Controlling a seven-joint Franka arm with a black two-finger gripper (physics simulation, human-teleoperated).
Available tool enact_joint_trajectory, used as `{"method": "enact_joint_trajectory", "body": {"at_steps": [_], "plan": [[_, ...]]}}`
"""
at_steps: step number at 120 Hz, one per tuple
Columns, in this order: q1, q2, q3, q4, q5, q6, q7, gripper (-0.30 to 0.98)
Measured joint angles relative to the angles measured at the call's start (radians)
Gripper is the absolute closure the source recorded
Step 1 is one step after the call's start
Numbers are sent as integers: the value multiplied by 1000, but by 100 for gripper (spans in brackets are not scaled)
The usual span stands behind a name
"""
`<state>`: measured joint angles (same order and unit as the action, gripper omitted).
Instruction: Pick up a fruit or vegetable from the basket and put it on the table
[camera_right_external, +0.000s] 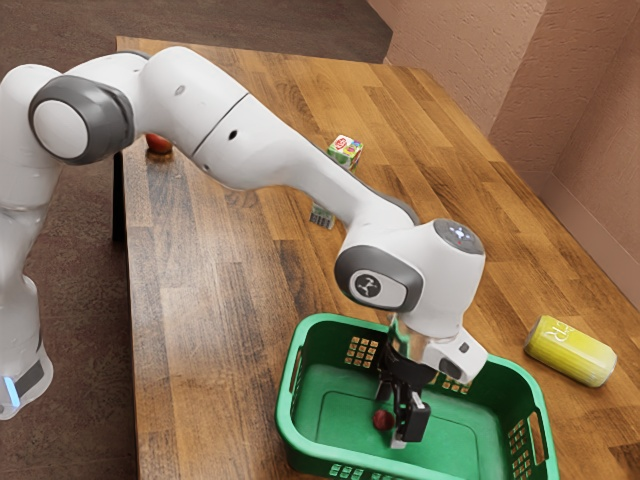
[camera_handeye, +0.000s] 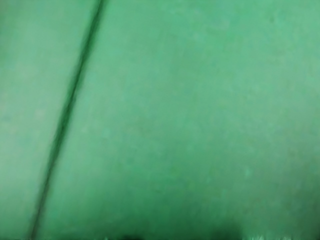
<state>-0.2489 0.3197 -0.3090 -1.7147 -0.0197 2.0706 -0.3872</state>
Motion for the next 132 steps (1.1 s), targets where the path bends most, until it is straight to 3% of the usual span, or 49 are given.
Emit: {"method": "enact_joint_trajectory", "body": {"at_steps": [75, 106, 132], "plan": [[0, -29, 0, -38, -20, 4, -5, 0], [1, -24, 1, -37, -24, 8, -7, 43], [8, -21, 0, -34, -27, 8, -8, 53]]}}
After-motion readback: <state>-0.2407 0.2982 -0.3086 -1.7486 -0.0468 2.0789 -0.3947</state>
